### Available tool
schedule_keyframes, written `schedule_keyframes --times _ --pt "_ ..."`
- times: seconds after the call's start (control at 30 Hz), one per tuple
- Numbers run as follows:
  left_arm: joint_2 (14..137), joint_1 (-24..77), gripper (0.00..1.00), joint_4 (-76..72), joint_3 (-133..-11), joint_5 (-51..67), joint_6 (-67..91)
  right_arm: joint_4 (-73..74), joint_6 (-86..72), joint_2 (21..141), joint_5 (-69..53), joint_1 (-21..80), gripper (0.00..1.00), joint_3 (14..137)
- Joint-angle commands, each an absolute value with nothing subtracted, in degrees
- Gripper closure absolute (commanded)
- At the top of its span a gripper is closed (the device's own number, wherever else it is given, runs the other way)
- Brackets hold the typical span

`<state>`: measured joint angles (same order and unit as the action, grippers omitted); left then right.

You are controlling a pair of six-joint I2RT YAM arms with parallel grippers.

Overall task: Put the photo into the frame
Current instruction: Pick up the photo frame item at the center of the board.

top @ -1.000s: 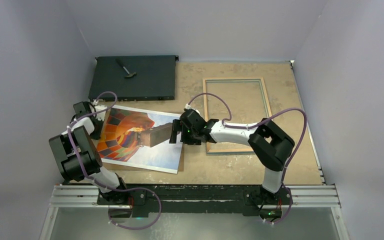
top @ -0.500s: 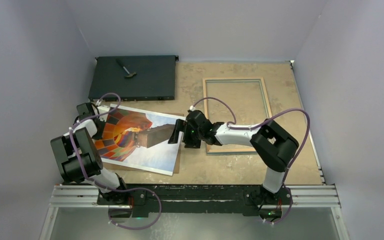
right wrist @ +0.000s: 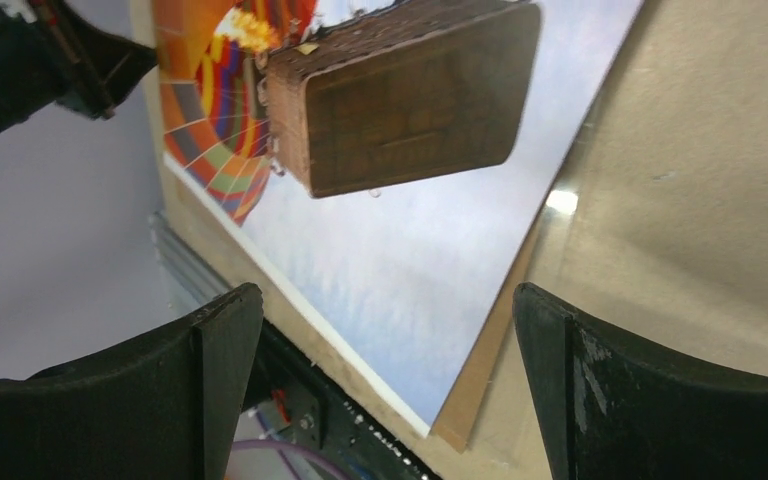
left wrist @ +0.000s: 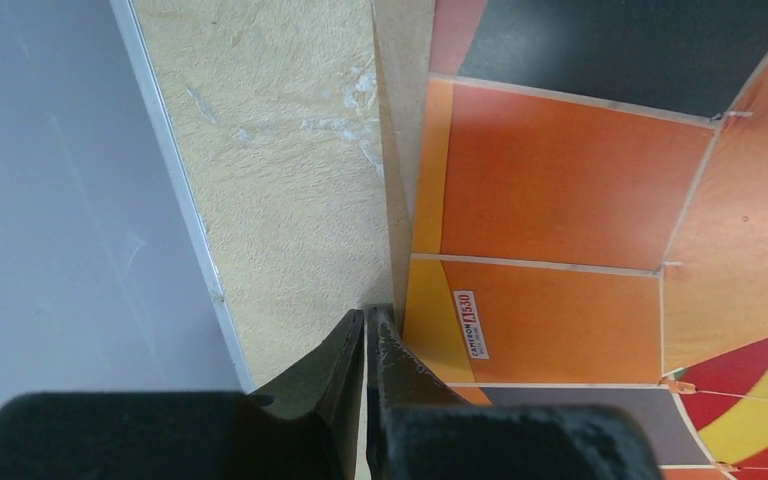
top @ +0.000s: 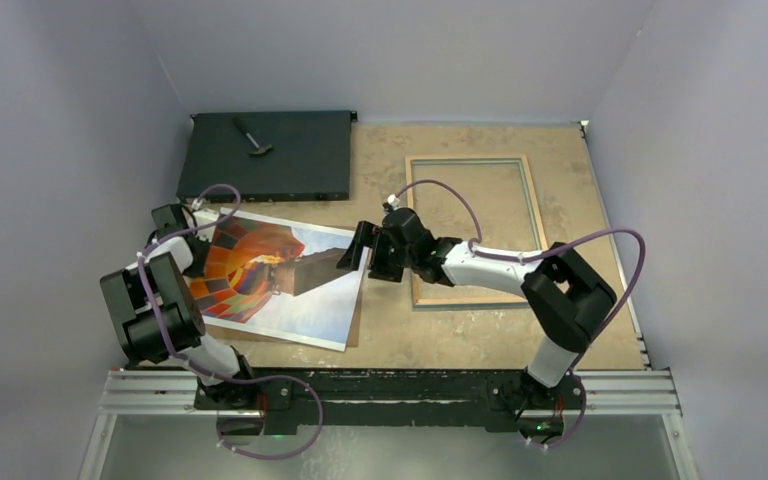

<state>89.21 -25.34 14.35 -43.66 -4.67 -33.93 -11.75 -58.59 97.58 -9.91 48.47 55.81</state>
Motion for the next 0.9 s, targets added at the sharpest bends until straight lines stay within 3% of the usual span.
schedule_keyframes --times 0.0,0.4,0.87 --pt "93.0 -27.8 0.97 21.5 -44.5 2.1 -33.2 -0.4 -54.5 97.7 -0.3 49.5 0.02 59.7" --pt "94.4 -29.1 0.97 22.7 -46.4 3.7 -33.1 2.7 -57.6 104.0 4.5 53.6 0.03 60.3" --pt "100.4 -29.0 0.99 19.9 -41.5 6.1 -34.2 -8.0 -65.1 107.5 -4.9 53.7 0.02 61.1"
